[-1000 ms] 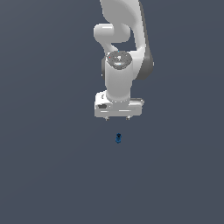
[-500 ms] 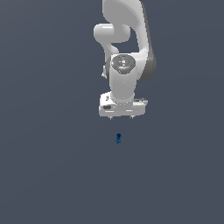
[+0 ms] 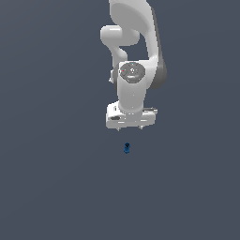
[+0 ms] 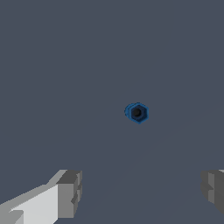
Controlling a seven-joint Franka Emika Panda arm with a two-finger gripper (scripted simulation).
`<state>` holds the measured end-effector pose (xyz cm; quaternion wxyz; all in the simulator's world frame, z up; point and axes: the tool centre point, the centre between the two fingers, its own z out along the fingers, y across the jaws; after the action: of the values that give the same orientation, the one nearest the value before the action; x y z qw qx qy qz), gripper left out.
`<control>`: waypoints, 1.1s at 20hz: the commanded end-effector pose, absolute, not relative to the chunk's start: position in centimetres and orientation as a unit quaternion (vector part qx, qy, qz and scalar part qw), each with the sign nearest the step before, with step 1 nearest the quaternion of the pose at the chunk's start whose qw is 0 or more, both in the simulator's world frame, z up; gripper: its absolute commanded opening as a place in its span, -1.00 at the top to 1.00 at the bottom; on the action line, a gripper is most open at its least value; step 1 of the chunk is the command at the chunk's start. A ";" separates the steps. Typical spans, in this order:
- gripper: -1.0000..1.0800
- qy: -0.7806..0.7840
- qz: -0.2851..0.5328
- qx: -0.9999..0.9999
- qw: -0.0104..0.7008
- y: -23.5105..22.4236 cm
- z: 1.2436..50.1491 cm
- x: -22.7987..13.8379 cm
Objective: Pick up the object and move it to a goal position.
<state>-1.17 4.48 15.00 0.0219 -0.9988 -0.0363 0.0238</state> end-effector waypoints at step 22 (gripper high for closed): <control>-0.92 -0.194 0.001 -0.981 0.000 3.5 9.3 2.9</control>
<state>2.86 3.52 9.32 0.0004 -0.9811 -0.1936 0.0009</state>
